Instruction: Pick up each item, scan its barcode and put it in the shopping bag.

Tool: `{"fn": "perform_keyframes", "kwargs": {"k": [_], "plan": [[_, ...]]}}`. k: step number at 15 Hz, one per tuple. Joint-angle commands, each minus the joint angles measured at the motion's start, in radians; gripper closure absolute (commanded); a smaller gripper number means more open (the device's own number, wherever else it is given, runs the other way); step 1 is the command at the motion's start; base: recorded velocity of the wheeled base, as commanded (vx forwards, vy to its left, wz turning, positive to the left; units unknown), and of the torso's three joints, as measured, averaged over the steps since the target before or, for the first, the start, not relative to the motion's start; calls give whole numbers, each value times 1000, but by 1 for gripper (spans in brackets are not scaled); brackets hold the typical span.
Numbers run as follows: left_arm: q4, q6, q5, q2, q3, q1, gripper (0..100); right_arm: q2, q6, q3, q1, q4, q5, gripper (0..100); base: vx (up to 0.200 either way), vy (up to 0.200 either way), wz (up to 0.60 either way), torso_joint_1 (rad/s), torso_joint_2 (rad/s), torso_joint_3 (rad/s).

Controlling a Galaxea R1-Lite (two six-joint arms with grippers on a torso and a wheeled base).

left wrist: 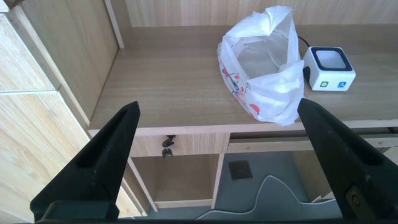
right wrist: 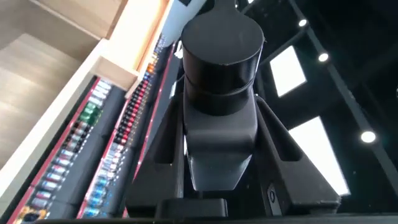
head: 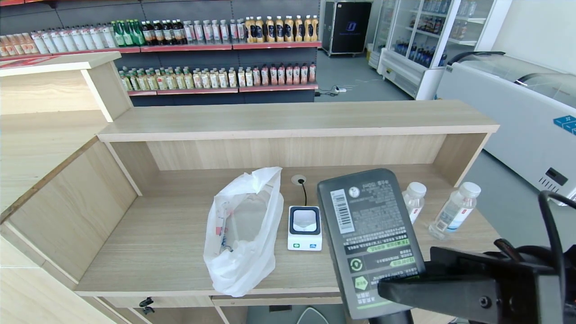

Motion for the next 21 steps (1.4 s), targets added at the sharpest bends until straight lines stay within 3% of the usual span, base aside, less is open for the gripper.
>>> {"fn": "perform_keyframes", "kwargs": {"k": [1,18,20,21], "plan": [[0,0,-1,0,0,0,0,39,16,-68,54,-2,-19,100,0,0,0,0,0,0],[0,0,1,0,0,0,0,-13,61,-13,56,6,-35,100,0,0,0,0,0,0],[0,0,1,0,0,0,0,-13,93,-25,53,6,-35,100,0,0,0,0,0,0],[0,0,1,0,0,0,0,-4,337,-102,15,17,-84,100,0,0,0,0,0,0]]}}
